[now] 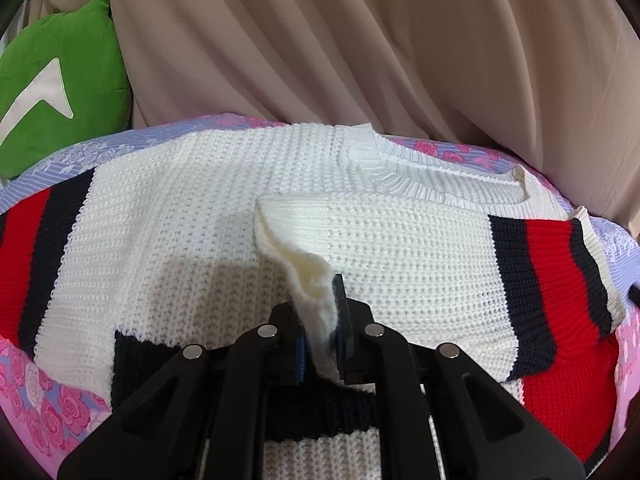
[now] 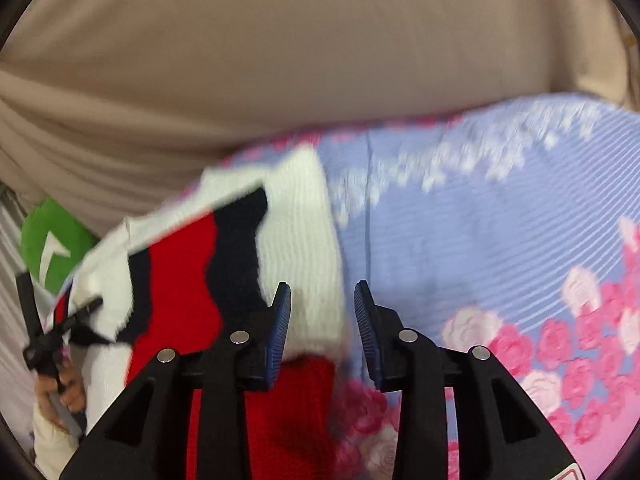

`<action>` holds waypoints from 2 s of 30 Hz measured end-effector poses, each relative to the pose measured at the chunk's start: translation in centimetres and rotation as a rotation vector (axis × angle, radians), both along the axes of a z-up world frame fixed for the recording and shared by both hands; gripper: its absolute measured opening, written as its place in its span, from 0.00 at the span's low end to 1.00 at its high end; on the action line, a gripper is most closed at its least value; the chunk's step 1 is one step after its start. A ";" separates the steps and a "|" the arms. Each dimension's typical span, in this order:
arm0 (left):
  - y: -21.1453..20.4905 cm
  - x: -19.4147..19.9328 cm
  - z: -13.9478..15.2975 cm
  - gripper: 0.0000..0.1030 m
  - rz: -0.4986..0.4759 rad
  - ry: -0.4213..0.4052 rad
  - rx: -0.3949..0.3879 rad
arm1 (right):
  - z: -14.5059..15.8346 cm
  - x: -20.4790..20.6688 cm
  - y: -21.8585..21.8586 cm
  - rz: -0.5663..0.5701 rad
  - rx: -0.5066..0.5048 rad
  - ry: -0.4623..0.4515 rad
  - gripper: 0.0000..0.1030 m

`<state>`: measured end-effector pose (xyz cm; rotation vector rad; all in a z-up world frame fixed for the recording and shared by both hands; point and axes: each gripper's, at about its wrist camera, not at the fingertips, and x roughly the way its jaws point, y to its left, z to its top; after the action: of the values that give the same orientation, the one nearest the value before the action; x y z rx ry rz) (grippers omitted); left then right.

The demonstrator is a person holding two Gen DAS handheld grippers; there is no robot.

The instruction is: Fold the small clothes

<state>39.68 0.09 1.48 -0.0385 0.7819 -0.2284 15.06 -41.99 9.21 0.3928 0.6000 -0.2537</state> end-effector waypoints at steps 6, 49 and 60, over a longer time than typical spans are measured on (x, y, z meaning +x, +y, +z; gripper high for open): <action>-0.4 -0.2 0.0 0.11 0.002 -0.003 0.012 | 0.0 5.2 7.0 0.341 0.006 0.060 0.33; 39.9 -2.4 -0.4 0.14 0.731 0.093 -0.318 | -6.0 2.3 8.5 0.322 -0.070 0.163 0.60; 16.9 -5.4 16.2 0.07 0.251 -0.265 -0.120 | -6.1 2.7 8.8 0.318 -0.029 0.136 0.65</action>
<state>34.27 17.01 17.63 -0.2146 0.4924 -0.0395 17.73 -33.24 3.13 0.2487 0.7810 0.0162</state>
